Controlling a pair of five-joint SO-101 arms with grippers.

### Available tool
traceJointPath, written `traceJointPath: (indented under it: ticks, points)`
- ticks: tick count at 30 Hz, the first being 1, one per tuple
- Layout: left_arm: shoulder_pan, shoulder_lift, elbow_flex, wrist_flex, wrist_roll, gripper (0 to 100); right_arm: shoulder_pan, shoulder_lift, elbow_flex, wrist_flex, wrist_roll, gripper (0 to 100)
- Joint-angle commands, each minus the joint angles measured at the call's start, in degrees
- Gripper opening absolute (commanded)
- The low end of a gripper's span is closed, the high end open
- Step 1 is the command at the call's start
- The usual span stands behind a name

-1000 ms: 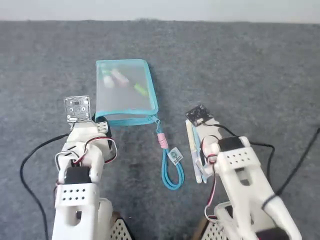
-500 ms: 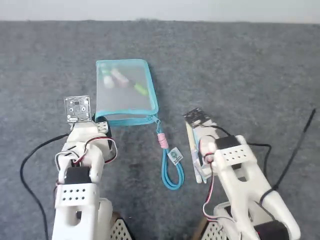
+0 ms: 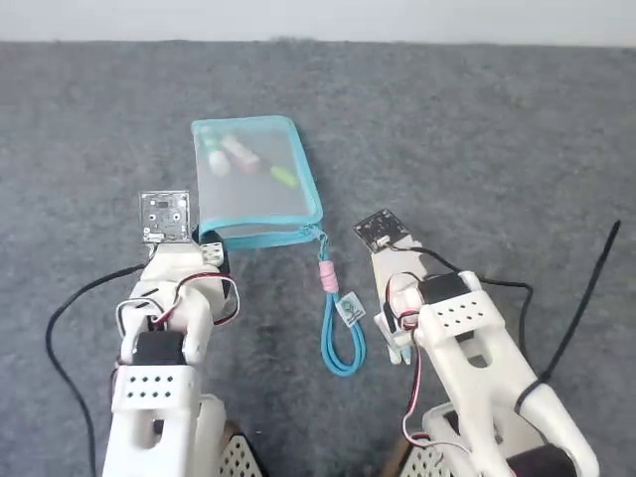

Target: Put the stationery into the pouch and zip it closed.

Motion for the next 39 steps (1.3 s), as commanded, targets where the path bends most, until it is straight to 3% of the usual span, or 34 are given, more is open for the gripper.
traceJointPath:
  ticks: [1,14,19,26,39]
  points:
    - [0.53,0.00,-3.03,-1.93,-0.26,1,-0.04,-2.42,0.09,-1.36,-1.23,13.8]
    - [0.53,0.00,-2.86,-1.67,-2.11,1,0.40,-2.33,4.04,-4.26,-1.05,13.8]
    - [0.53,0.00,-2.42,-1.67,-2.11,1,0.48,-2.24,4.92,-4.18,4.13,13.8]
    - [0.53,0.00,-2.33,-1.67,-2.20,1,3.91,-2.24,5.01,-4.35,4.31,13.8]
    - [0.53,0.00,-2.33,-1.67,-2.20,1,3.74,0.22,5.01,-5.67,4.04,13.9]
